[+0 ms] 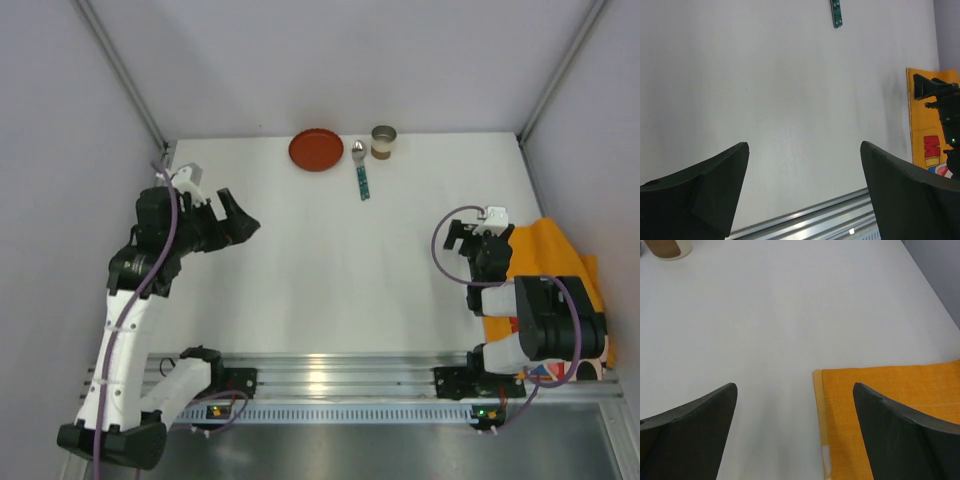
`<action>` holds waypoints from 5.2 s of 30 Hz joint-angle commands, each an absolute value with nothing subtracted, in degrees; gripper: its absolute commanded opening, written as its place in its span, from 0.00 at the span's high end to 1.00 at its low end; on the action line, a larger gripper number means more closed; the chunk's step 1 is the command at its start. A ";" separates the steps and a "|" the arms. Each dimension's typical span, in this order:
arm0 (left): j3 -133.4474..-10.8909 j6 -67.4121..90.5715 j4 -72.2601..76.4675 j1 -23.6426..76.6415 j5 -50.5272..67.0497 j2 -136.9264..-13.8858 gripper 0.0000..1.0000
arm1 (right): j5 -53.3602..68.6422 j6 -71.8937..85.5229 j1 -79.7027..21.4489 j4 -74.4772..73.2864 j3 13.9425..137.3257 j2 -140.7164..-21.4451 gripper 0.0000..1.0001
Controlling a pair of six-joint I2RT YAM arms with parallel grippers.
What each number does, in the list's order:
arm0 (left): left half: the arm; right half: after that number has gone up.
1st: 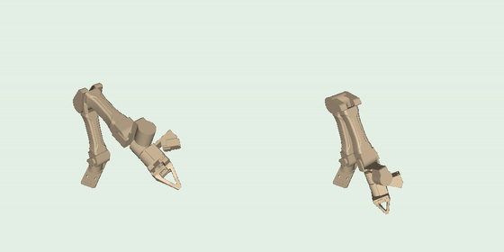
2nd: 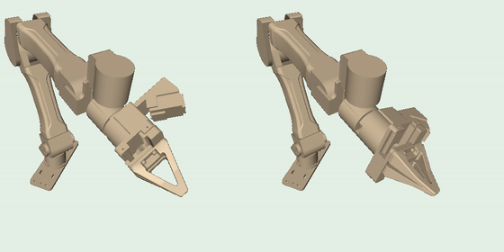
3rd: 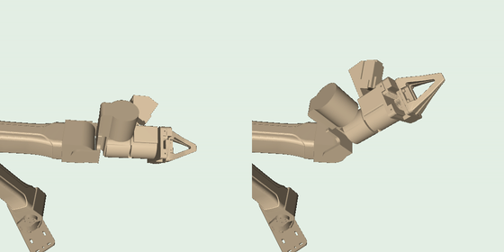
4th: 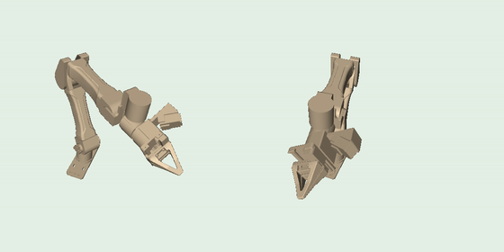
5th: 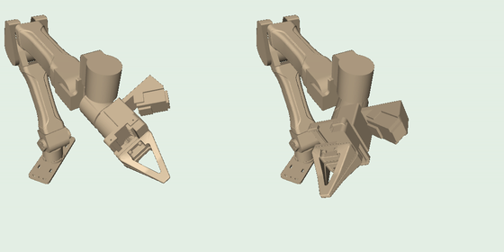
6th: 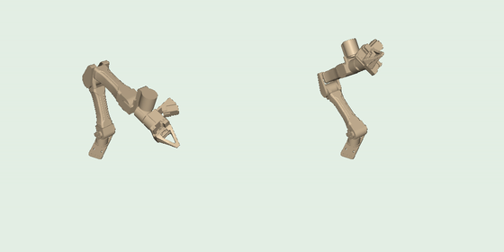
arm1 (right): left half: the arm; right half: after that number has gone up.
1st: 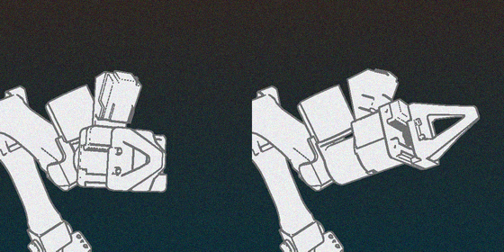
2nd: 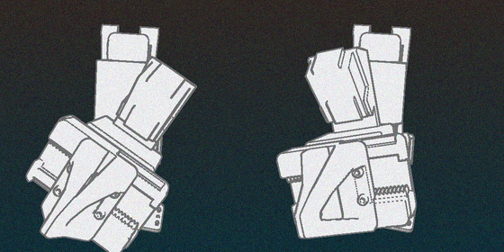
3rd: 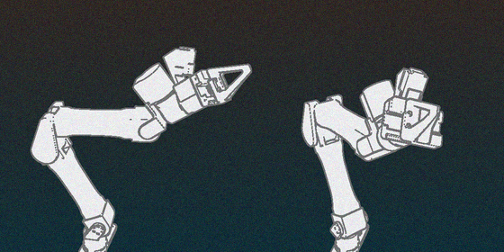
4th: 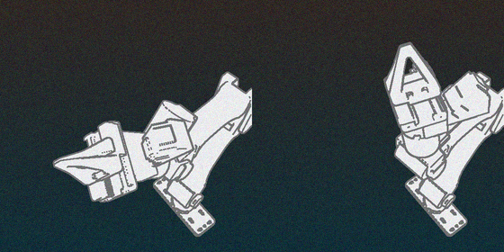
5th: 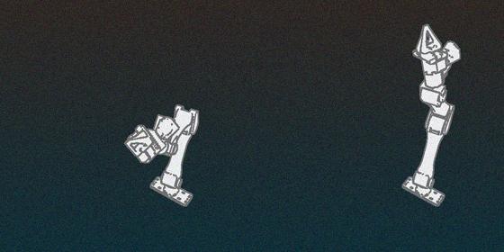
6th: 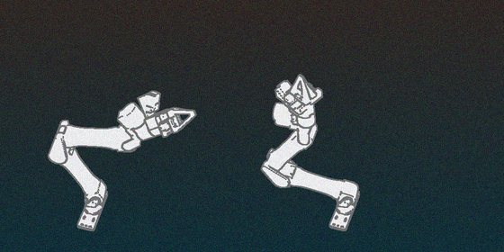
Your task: Set the dinner table for one person
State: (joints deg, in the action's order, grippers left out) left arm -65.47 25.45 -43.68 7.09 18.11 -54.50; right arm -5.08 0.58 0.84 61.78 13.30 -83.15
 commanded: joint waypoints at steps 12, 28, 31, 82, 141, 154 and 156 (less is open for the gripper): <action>-70.05 30.14 -65.57 7.21 11.69 -47.37 0.01 | -5.27 0.44 -1.39 65.40 15.29 -81.75 0.00; -105.63 34.99 -59.88 29.16 -9.74 -82.43 0.01 | 0.75 4.38 -27.67 -6.79 84.41 -76.04 0.00; -95.35 34.18 -44.78 32.96 -8.28 -84.64 0.02 | -7.64 36.73 -25.41 -11.89 69.51 -68.22 0.00; -68.64 40.25 -35.50 45.44 -3.42 -74.80 0.02 | 1.21 33.21 -1.90 -38.41 62.40 -107.58 1.00; -77.89 42.43 -44.67 43.78 -34.25 -66.46 0.01 | 17.19 41.62 -25.40 -43.75 97.98 -103.97 0.00; -69.78 29.54 -37.89 34.02 -24.26 -74.18 0.06 | 7.39 29.27 -17.85 -56.33 126.27 -123.98 0.15; -69.26 27.52 -37.01 31.47 -22.24 -74.09 0.06 | 6.16 29.01 -17.32 -56.78 133.40 -127.95 0.30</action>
